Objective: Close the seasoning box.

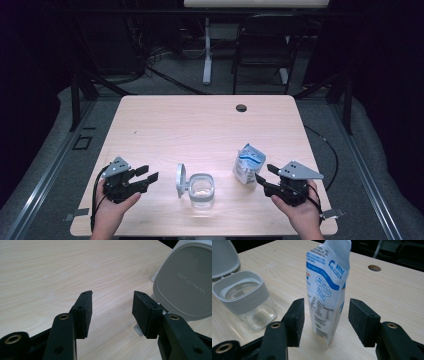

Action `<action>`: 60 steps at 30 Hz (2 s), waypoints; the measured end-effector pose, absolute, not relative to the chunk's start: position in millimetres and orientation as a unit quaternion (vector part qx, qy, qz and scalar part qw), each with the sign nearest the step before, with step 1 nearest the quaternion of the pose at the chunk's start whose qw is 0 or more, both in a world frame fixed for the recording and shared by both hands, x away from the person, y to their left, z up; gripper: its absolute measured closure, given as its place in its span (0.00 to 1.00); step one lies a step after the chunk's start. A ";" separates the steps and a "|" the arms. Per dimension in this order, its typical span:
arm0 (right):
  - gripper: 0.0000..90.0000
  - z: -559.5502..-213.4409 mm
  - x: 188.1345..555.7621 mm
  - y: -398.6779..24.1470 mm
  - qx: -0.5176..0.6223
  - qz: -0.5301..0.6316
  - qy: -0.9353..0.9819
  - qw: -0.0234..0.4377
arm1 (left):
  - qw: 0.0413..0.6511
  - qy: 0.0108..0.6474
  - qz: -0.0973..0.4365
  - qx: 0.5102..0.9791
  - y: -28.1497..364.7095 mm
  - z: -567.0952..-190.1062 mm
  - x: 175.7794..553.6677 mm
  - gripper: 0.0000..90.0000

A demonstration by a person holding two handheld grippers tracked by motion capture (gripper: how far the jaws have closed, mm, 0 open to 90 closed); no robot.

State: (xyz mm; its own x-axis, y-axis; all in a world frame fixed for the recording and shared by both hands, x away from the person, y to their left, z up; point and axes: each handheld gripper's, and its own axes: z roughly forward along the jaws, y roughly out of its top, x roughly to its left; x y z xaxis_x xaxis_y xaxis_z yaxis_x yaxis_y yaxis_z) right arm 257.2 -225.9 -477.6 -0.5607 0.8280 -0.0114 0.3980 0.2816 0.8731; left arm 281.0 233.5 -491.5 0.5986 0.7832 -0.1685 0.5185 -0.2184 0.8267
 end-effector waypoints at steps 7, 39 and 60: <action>0.49 -486.1 263.2 -228.2 0.410 0.438 0.761 0.246 | 0.460 0.427 0.144 0.765 236.1 -491.1 280.6 0.57; 0.40 -506.3 304.0 -202.6 0.394 0.429 0.776 0.240 | 0.457 0.434 0.145 0.763 240.5 -494.1 281.7 0.57; 0.38 -514.6 308.8 -193.7 0.383 0.438 0.775 0.246 | 0.457 0.439 0.144 0.760 241.6 -495.7 282.4 0.57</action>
State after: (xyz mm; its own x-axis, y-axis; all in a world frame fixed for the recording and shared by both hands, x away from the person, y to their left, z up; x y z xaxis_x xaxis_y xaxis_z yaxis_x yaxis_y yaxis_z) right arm 308.8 -193.7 -514.6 -0.5852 0.8096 -0.0449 0.3785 0.3218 0.8679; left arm 282.4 241.6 -495.7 0.5733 0.7987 -0.1826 0.5357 -0.1968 0.8211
